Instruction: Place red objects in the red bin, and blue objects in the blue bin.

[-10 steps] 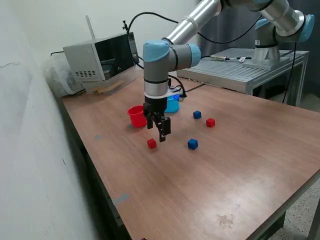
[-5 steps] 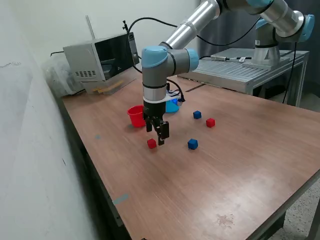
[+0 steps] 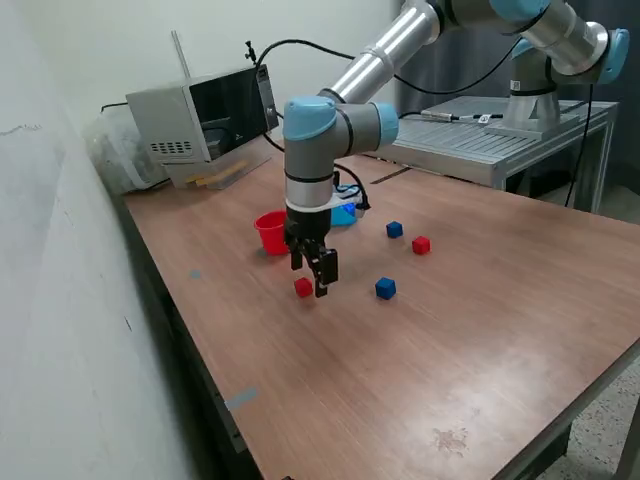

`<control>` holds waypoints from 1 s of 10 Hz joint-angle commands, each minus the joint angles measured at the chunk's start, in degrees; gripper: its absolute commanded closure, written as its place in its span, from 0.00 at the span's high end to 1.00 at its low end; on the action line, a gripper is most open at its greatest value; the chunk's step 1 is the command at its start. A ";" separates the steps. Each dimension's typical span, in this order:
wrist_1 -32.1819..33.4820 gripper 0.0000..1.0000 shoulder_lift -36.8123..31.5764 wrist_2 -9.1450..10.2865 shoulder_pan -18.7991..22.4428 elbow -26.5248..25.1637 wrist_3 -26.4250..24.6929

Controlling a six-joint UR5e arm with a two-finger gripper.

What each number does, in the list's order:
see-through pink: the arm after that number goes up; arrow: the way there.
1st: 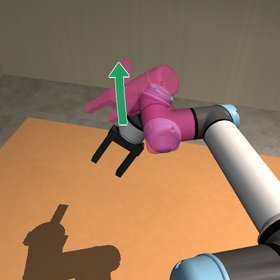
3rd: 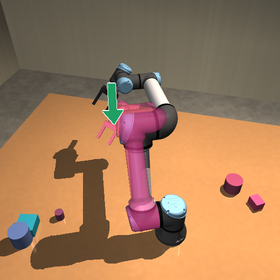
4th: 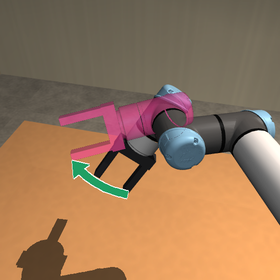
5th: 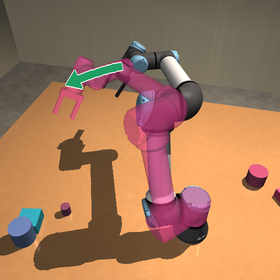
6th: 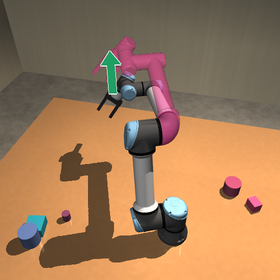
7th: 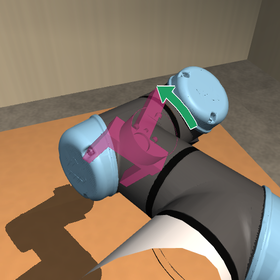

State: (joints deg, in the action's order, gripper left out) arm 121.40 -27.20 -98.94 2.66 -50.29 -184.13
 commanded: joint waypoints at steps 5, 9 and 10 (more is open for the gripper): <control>0.94 1.00 1.62 -0.12 -2.04 1.24 0.00; 0.94 1.00 1.88 -0.03 -1.96 1.16 0.00; 0.94 0.00 1.88 0.06 -1.87 1.16 0.00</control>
State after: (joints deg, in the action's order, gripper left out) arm 122.33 -25.52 -99.01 0.76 -49.16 -184.13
